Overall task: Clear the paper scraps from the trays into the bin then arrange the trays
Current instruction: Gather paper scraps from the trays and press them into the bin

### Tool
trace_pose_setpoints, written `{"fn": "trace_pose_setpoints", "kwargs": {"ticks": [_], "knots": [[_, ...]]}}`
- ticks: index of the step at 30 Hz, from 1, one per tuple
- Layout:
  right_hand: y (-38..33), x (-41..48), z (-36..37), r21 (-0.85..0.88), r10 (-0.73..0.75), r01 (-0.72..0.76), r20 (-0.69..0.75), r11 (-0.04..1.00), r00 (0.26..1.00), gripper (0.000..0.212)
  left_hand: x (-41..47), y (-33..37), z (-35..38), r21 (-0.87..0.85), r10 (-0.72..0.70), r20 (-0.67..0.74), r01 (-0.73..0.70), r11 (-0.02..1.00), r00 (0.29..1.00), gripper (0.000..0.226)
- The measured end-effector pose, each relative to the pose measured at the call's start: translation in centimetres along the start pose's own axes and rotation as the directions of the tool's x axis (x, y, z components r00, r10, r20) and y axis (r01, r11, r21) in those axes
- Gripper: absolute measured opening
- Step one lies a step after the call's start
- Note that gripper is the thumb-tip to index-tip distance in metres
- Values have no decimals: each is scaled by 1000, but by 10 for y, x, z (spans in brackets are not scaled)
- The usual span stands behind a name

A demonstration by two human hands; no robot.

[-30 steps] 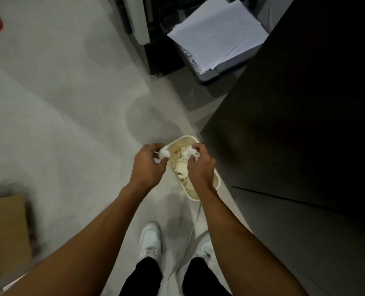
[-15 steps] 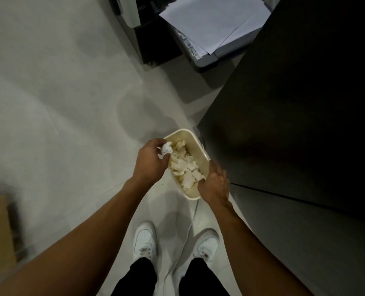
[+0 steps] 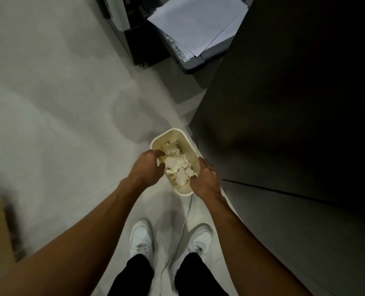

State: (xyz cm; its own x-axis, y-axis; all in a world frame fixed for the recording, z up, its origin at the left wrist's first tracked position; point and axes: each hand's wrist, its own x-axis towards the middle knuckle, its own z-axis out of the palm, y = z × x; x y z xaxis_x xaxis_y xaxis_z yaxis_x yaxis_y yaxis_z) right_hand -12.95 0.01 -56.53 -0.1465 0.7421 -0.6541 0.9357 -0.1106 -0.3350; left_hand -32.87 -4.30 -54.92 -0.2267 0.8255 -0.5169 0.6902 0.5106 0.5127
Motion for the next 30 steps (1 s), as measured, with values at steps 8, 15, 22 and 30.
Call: {"fn": "trace_pose_setpoints", "kwargs": {"ticks": [8,15,22,30], "knots": [[-57,-79,-70,161,-63,75,-79,984,995,67,-62,55,-76,-129,5,-80,-15,992,997,35],[-112,-173,-161,401,-74,151,-201,904,977,63,-130,134,-165,-227,79,-142,-111,967,987,32],[-156,-265,-260,545,-92,350,-444,762,891,57,-186,210,-253,-265,149,-236,-211,941,960,30],[-153,-349,-375,566,-36,513,-649,645,760,50,-229,331,-322,-262,381,-339,-476,840,860,28]]}}
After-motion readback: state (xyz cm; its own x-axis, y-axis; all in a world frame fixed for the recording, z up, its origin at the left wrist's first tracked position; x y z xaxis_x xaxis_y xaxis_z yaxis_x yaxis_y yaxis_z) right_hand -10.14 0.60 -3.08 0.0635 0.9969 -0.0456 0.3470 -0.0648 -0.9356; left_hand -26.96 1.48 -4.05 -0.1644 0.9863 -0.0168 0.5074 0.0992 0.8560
